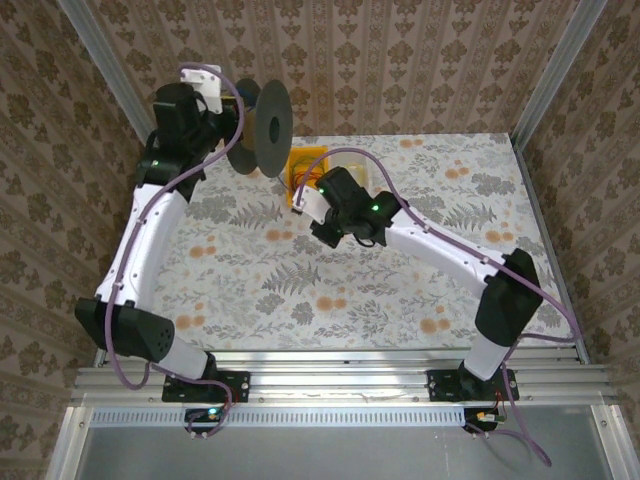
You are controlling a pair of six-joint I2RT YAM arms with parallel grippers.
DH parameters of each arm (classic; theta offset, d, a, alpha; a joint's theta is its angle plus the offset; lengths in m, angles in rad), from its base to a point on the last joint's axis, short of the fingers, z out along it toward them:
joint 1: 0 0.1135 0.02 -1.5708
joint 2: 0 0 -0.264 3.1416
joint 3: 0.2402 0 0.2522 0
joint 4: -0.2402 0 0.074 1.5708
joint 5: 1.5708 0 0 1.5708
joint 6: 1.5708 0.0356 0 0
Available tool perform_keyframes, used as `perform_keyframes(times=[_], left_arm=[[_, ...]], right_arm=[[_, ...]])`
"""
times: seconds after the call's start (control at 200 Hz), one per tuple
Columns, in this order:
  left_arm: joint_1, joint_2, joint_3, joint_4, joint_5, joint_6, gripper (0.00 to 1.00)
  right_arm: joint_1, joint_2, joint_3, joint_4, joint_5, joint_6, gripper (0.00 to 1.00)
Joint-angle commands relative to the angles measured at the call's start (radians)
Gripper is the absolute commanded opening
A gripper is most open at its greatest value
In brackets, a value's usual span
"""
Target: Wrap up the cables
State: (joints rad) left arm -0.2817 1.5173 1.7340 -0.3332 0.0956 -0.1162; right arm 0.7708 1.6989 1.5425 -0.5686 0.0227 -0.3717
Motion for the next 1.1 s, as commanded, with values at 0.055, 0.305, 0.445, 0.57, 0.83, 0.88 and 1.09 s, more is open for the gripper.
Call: perform_keyframes(times=[0.055, 0.305, 0.445, 0.57, 0.83, 0.88, 1.09], left_arm=[[-0.074, 0.068, 0.115, -0.092, -0.149, 0.104, 0.0], [-0.159, 0.171, 0.225, -0.208, -0.205, 0.169, 0.0], [-0.168, 0.193, 0.244, -0.255, -0.203, 0.198, 0.0], [-0.203, 0.19, 0.242, -0.3, -0.176, 0.226, 0.0], [-0.209, 0.15, 0.201, -0.378, -0.098, 0.32, 0.0], [-0.209, 0.141, 0.195, -0.394, -0.096, 0.342, 0.0], [-0.211, 0.131, 0.199, -0.456, -0.059, 0.419, 0.0]], right_arm=[[0.028, -0.05, 0.075, -0.026, 0.013, -0.064, 0.0], [0.035, -0.038, 0.179, -0.019, 0.02, -0.131, 0.0], [0.015, -0.02, 0.252, -0.013, 0.042, -0.194, 0.0], [-0.023, -0.005, 0.287, 0.022, 0.049, -0.261, 0.0], [-0.121, 0.025, 0.31, 0.095, 0.021, -0.37, 0.0], [-0.14, 0.029, 0.311, 0.101, 0.011, -0.387, 0.0], [-0.186, 0.024, 0.278, 0.158, -0.043, -0.458, 0.0]])
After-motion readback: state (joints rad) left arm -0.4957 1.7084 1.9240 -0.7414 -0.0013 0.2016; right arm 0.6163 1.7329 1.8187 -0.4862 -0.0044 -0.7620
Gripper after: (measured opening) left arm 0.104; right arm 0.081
